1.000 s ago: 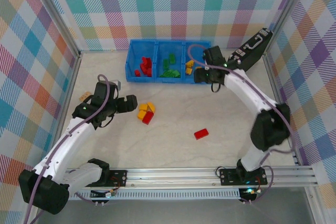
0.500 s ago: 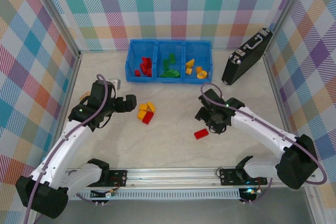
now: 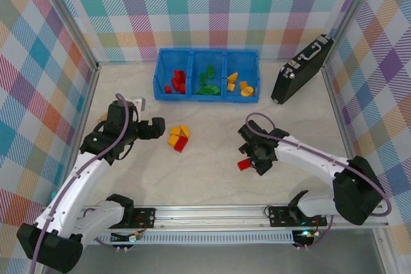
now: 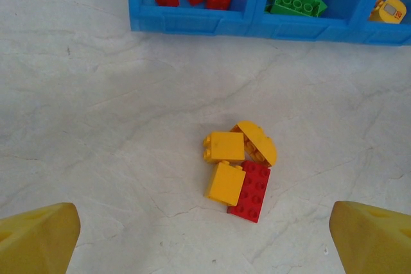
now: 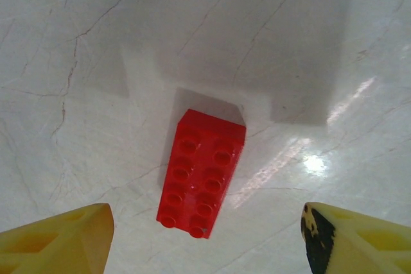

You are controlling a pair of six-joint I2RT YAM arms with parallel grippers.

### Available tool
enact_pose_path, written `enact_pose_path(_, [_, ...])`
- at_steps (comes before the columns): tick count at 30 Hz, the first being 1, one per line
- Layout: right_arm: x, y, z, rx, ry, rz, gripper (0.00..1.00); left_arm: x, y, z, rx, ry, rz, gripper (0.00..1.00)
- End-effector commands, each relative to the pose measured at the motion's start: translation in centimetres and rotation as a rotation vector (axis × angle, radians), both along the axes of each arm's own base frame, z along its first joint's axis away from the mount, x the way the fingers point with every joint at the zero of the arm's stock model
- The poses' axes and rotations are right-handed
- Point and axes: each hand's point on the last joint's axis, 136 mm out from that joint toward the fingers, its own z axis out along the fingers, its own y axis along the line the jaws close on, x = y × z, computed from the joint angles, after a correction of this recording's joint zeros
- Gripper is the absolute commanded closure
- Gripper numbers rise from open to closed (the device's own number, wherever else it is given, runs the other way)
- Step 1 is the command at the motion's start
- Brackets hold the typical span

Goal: Sort the legos into containers by color

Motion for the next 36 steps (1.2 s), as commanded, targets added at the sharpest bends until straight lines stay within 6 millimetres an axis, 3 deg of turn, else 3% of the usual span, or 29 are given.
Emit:
enact_pose_path(1, [-0.1, 0.6, -1.4, 0.016, 0.020, -0.024, 0.25, 0.0, 0.7, 0.0, 0.018, -0.016, 0.011, 0.01])
enact_pose_path(10, [-1.6, 0.8, -5.3, -0.005, 0.118, -0.021, 0.30, -0.1, 0.9, -0.2, 0.024, -0.013, 0.015, 0.00])
enact_pose_path(16, [-1.8, 1.0, -6.5, -0.021, 0.146, 0.005, 0.56, -0.1, 1.0, -0.3, 0.031, -0.006, 0.019, 0.00])
enact_pose_path(20, [-1.3, 1.3, -6.2, -0.037, 0.133, 0.062, 0.68, -0.1, 1.1, -0.1, 0.034, -0.007, 0.019, 0.00])
enact_pose_path(23, [1.1, 1.9, -3.8, -0.089, 0.045, 0.192, 0.72, -0.4, 1.6, 0.6, 0.061, -0.015, 0.016, 0.00])
enact_pose_path(26, [5.8, 4.2, 0.5, -0.152, -0.124, 0.436, 0.73, -0.8, 2.7, 1.8, 0.099, -0.032, 0.024, 0.00])
enact_pose_path(31, [14.7, 11.7, 9.9, -0.245, -0.445, 0.887, 0.74, -1.7, 4.4, 3.2, 0.129, -0.062, 0.071, 0.00])
enact_pose_path(36, [21.9, 18.9, 16.2, -0.343, -0.744, 1.156, 0.73, -2.5, 5.8, 3.6, 0.137, -0.078, 0.121, 0.00])
